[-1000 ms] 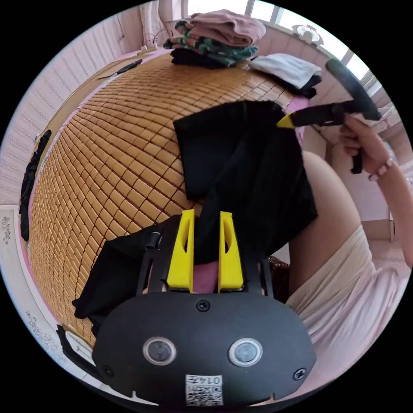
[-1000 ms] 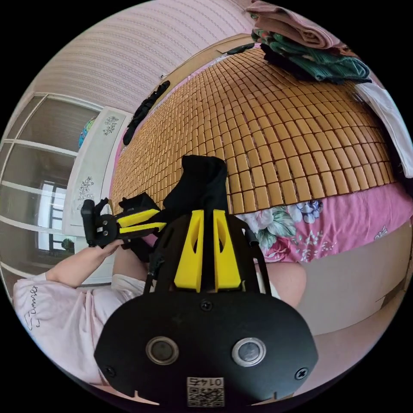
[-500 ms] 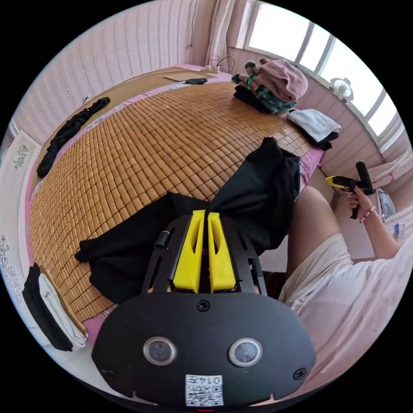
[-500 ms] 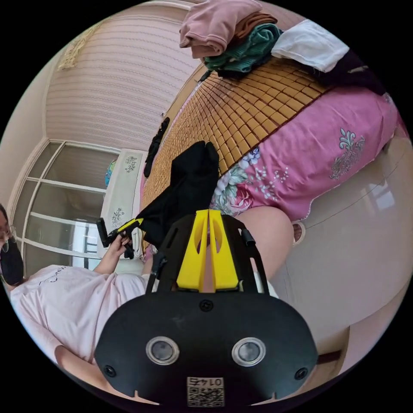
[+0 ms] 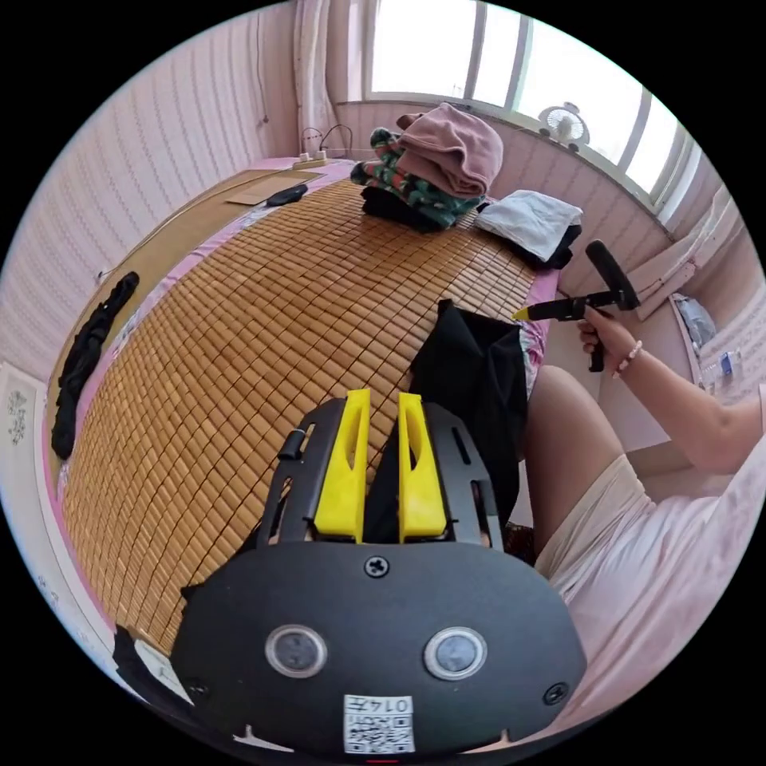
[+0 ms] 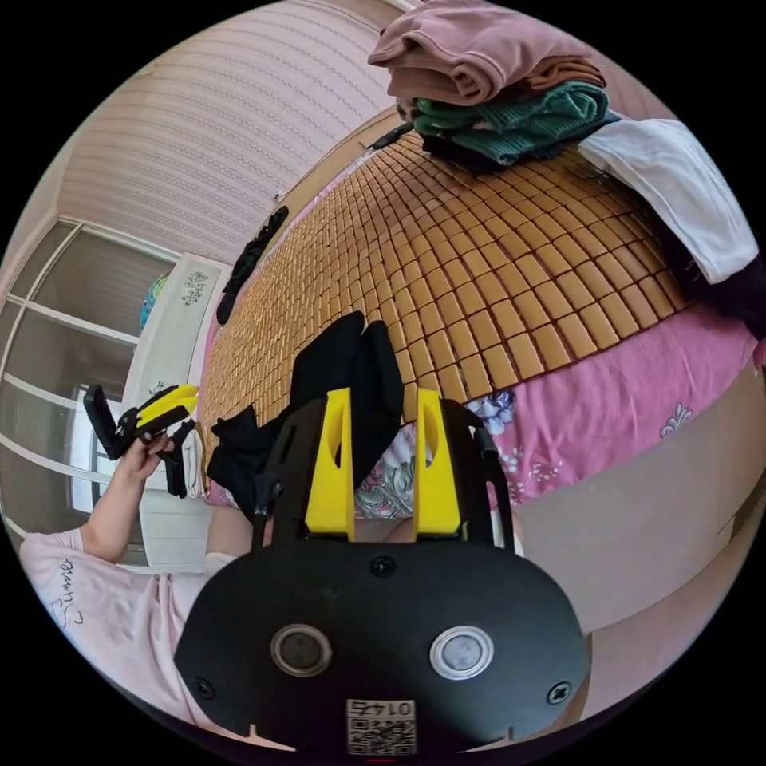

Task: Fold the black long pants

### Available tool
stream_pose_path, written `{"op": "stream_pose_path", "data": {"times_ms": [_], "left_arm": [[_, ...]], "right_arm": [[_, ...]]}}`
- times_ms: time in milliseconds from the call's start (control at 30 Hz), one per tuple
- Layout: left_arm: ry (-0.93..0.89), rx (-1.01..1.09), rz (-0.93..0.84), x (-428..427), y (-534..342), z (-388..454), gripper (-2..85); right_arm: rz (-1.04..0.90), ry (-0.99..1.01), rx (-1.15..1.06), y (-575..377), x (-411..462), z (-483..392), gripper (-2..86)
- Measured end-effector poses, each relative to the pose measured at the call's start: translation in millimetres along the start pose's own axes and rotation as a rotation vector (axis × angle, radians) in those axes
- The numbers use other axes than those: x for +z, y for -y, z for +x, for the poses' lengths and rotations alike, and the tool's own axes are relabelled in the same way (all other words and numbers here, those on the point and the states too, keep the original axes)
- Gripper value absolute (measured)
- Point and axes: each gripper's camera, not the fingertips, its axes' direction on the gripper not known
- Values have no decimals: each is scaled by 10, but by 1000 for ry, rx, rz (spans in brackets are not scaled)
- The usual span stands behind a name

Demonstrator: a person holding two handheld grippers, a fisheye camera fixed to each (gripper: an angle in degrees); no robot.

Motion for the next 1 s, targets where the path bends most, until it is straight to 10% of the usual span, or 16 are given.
{"op": "stream_pose_path", "data": {"times_ms": [367,1000], "left_arm": [[-182,-13,-334,1394,737,406,75],[-157,61,524,-2264,-503,207,-9]], "right_arm": [[-65,111,-11,-776,315,-165,18],[510,-10,-381,-1298,-1596,-1729,6]]}}
